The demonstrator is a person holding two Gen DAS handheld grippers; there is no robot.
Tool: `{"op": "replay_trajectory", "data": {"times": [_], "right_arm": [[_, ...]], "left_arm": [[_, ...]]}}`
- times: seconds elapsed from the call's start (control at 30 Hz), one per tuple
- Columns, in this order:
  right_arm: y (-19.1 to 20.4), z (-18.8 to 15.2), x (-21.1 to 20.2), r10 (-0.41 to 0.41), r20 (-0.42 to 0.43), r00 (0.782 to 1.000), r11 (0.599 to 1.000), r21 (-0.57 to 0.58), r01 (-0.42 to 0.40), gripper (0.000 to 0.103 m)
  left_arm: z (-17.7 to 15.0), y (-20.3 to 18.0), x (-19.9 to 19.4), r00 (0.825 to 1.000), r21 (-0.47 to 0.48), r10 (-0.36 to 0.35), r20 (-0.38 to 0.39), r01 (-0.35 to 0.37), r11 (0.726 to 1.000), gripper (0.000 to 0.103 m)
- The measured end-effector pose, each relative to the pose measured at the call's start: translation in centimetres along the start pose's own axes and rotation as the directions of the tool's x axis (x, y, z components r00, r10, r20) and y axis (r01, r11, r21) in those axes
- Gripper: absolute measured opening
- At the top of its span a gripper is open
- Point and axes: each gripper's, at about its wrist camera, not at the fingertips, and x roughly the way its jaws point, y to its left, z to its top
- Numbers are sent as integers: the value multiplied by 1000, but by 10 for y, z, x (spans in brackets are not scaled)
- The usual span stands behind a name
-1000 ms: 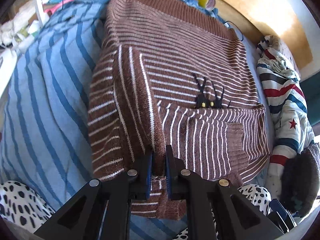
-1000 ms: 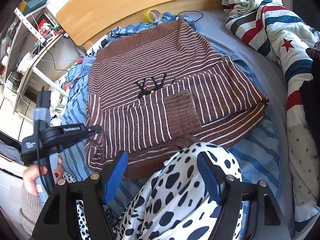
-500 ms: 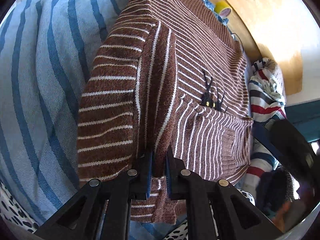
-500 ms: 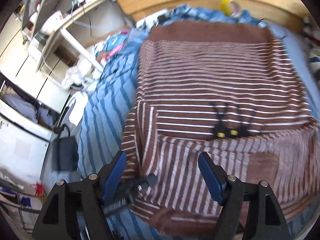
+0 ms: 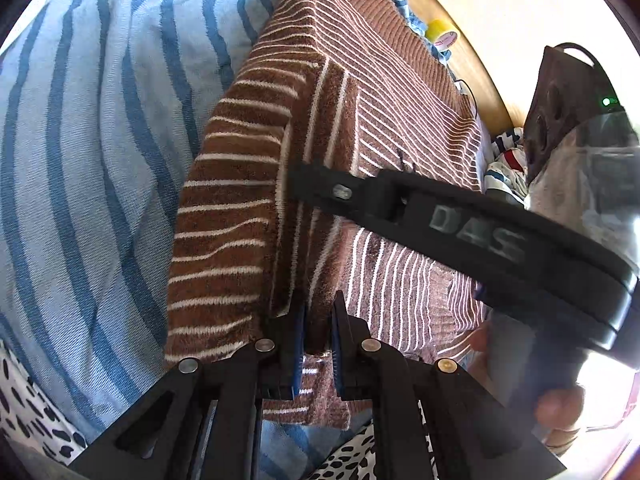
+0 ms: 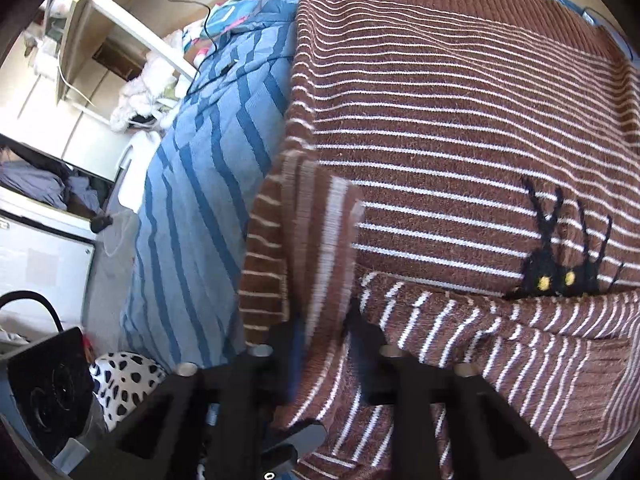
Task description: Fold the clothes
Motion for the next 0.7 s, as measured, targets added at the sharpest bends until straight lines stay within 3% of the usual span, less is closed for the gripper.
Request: {"op": "replay_trajectory", "data": {"times": [0.07,0.3,0.47,0.57,0.7], "right_arm": [[1,-5,-8,3,34,999,1000,7,-3,13],[-8,-29,-59,-15,142,990,1000,3,14,11],[-46,-39,-36,-32,55,998,993,118,25,11],[-59,-42,-16,-25,14,1000,986,166,23,12],[-57,-39,-12,-37,13,999,987,160,34,15]], "left_arm": [[-1,-2,-2,1000,-2,2,1,-2,1000,11],[-15,-31,-12,999,74,-21,-25,23,997,11],[-29,-36,26,990,77,77,-115,-68,995,11],[-31,-32,40,986,61,100,-130,-93,994,11],[-25,-22,32,988,17,43,-148,-41,999,13]]}}
